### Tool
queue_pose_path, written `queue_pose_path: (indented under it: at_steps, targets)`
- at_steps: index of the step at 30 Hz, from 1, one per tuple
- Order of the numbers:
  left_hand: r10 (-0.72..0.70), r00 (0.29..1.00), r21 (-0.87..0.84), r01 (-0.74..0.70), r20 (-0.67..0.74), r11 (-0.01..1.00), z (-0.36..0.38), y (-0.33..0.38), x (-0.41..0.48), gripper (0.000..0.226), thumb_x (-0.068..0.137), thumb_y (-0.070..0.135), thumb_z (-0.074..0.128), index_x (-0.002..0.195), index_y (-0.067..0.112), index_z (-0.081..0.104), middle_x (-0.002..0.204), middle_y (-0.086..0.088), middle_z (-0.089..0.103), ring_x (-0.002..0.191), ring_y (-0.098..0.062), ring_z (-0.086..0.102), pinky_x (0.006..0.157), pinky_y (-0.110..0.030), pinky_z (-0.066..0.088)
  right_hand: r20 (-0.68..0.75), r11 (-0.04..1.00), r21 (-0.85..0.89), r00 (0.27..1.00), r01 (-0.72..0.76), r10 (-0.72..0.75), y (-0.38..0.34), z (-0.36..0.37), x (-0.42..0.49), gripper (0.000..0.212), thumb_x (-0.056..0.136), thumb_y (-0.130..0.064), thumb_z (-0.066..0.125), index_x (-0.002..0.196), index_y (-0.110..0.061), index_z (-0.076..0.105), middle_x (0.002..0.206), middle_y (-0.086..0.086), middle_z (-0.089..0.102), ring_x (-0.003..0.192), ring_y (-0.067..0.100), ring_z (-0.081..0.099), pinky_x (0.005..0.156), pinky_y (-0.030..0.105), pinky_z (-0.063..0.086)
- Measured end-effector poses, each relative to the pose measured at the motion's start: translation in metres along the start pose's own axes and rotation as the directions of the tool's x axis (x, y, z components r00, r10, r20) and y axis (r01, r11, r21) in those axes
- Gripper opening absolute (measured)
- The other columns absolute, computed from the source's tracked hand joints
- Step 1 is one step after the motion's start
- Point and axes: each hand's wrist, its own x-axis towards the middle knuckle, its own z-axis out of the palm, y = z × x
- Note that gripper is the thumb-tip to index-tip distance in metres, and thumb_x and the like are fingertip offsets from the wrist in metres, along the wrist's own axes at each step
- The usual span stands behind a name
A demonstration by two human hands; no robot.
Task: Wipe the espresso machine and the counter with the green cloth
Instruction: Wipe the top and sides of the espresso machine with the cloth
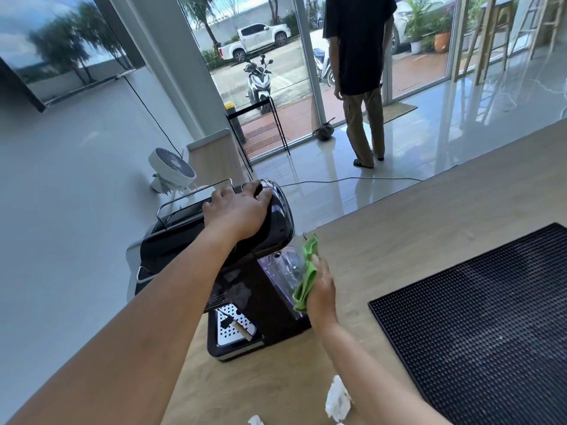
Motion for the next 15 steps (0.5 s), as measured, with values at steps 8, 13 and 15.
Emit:
queue_pose_path:
  at_steps: [8,13,15]
  targets:
    - [0.001,1.0,0.005,-0.001,-0.015,1.0,0.003,-0.001,0.002,0.06,0.092,0.069,0.014,0.147,0.047,0.023,0.159,-0.014,0.016,0.145,-0.033,0.012,0.114,-0.05,0.013,0.05,0.984,0.113,0.988,0.137,-0.143,-0.025,0.021,-0.037,0.062,0.094,-0.059,0.028,0.151,-0.034,0.032,0.154,-0.01,0.037,0.143,0.007,0.029,0.121,0.041,0.019]
    - [-0.002,1.0,0.016,0.002,-0.021,1.0,0.004,-0.001,0.004,0.061,0.091,0.07,0.014,0.146,0.047,0.024,0.157,-0.014,0.019,0.144,-0.033,0.017,0.115,-0.051,0.016,0.321,0.961,0.272,0.937,0.045,-0.135,-0.062,0.026,0.056,0.05,0.1,-0.04,0.037,0.144,-0.019,0.047,0.143,0.005,0.054,0.135,0.02,0.047,0.116,0.047,0.03]
    - [-0.003,1.0,0.017,0.004,-0.017,1.0,0.004,-0.001,0.004,0.06,0.091,0.069,0.014,0.146,0.047,0.023,0.157,-0.014,0.021,0.143,-0.033,0.018,0.115,-0.052,0.017,0.414,0.967,0.24,0.91,-0.088,-0.02,-0.044,0.019,0.077,0.045,0.102,-0.032,0.035,0.141,-0.015,0.049,0.145,0.013,0.051,0.134,0.029,0.048,0.115,0.051,0.031]
